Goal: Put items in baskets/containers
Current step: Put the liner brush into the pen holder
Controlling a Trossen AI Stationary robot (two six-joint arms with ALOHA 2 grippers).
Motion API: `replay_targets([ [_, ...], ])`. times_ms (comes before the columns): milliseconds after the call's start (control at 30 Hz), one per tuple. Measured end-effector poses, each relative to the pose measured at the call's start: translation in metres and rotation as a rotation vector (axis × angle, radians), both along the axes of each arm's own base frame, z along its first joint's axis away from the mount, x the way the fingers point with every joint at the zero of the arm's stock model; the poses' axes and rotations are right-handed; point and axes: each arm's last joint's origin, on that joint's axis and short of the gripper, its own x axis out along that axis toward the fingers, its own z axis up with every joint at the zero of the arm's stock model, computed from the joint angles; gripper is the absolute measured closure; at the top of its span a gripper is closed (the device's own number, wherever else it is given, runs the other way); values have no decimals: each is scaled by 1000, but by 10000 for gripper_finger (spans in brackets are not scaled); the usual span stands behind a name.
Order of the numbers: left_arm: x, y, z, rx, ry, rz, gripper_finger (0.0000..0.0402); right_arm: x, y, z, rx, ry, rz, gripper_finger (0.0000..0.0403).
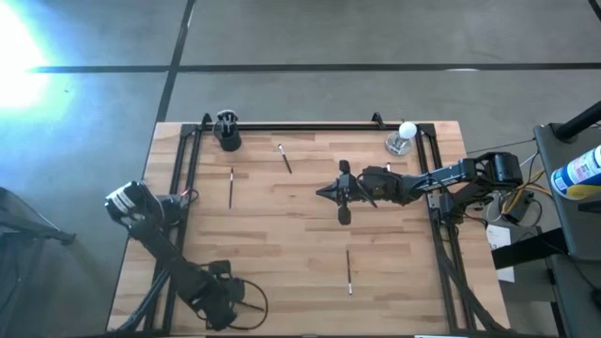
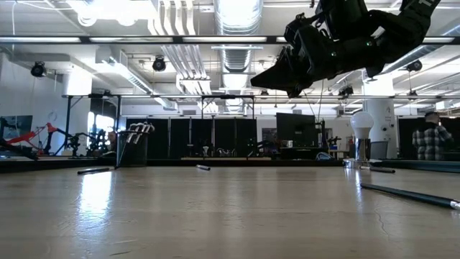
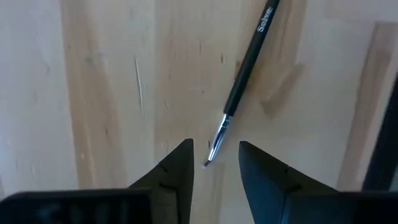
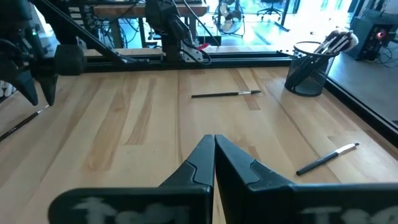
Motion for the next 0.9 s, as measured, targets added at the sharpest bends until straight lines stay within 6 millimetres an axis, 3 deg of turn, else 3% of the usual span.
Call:
replay_targets([
  [267, 1, -4, -17, 45, 47, 30, 297, 0, 0, 0, 0, 1, -1, 394],
  [467, 1, -3, -25, 77, 78, 76, 384, 0, 0, 0, 0, 2, -1, 394],
  [700, 8, 11, -2, 27, 22, 97, 399, 0, 0, 0, 1, 1, 0, 394],
  [900, 29, 49, 29, -28, -88, 126, 401, -3, 2, 0, 4, 40, 6, 394],
])
